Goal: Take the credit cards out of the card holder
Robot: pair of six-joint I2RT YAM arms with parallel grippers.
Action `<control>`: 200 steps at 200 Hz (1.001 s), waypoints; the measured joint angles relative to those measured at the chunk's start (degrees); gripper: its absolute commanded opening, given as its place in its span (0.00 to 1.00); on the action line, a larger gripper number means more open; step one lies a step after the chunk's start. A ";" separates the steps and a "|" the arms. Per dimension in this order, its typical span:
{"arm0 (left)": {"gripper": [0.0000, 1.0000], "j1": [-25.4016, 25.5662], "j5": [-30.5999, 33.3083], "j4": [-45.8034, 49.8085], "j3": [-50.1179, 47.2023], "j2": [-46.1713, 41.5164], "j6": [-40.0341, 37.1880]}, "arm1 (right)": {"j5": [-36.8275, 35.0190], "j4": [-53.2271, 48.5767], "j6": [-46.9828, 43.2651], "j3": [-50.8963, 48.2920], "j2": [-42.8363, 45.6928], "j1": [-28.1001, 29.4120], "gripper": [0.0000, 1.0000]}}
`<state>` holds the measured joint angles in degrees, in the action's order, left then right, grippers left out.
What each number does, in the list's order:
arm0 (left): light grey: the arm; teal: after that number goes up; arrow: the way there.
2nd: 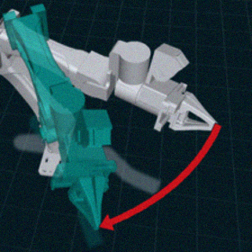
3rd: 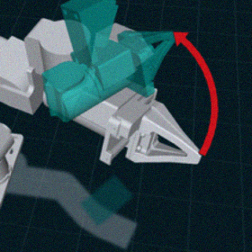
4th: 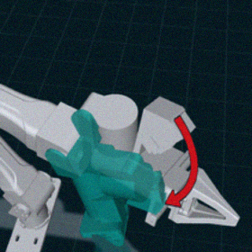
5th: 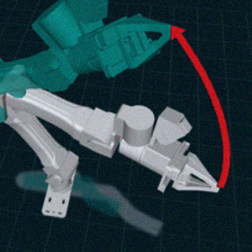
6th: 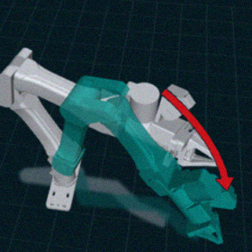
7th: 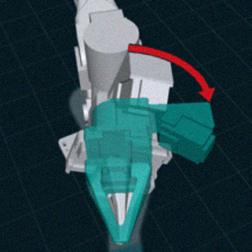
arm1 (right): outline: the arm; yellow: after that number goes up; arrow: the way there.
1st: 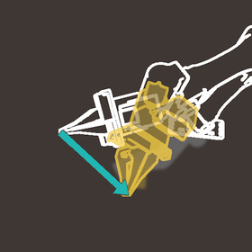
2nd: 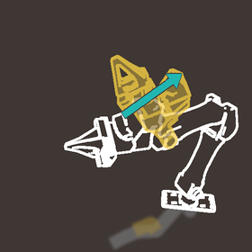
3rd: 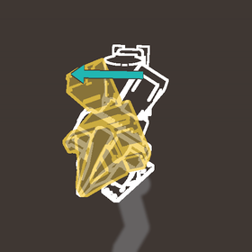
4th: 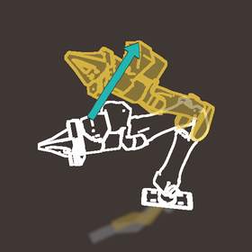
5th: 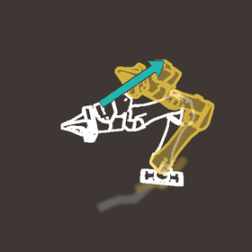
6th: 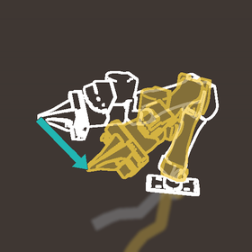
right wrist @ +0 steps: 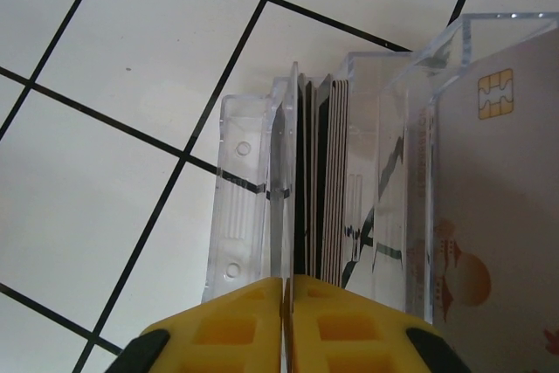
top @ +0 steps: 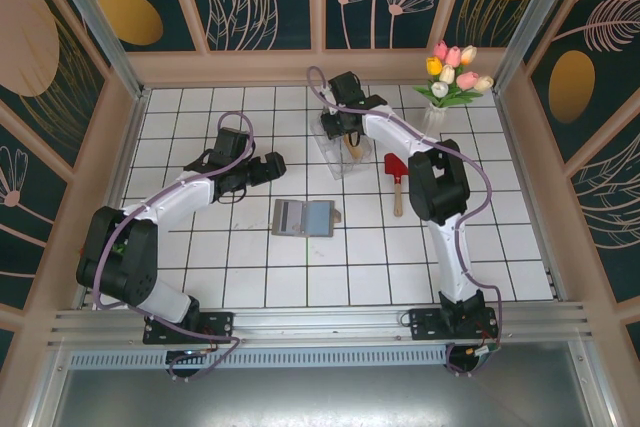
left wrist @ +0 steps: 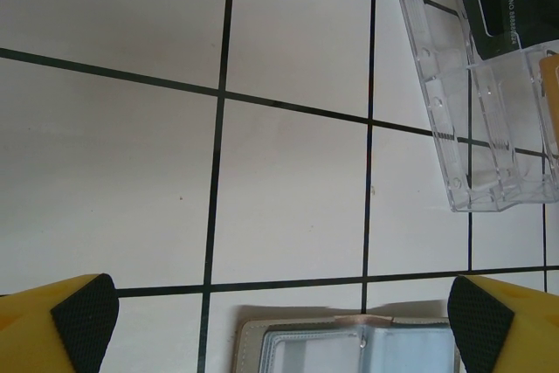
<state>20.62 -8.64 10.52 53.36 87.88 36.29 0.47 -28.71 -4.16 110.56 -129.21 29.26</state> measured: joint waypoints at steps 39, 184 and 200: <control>0.99 0.00 -0.17 0.00 0.00 0.07 0.00 | -0.07 -1.60 0.42 1.38 -0.24 -0.02 0.19; 0.74 0.00 -5.20 1.75 -5.86 -0.79 2.64 | 1.33 0.50 22.38 -20.94 29.68 5.84 0.41; 0.67 0.00 -6.97 1.70 -7.72 -1.73 3.48 | 2.01 1.99 27.82 -27.17 33.86 8.76 0.41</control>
<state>20.62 -15.62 12.23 45.65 86.15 39.77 2.48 -26.72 23.66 83.40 -95.35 38.02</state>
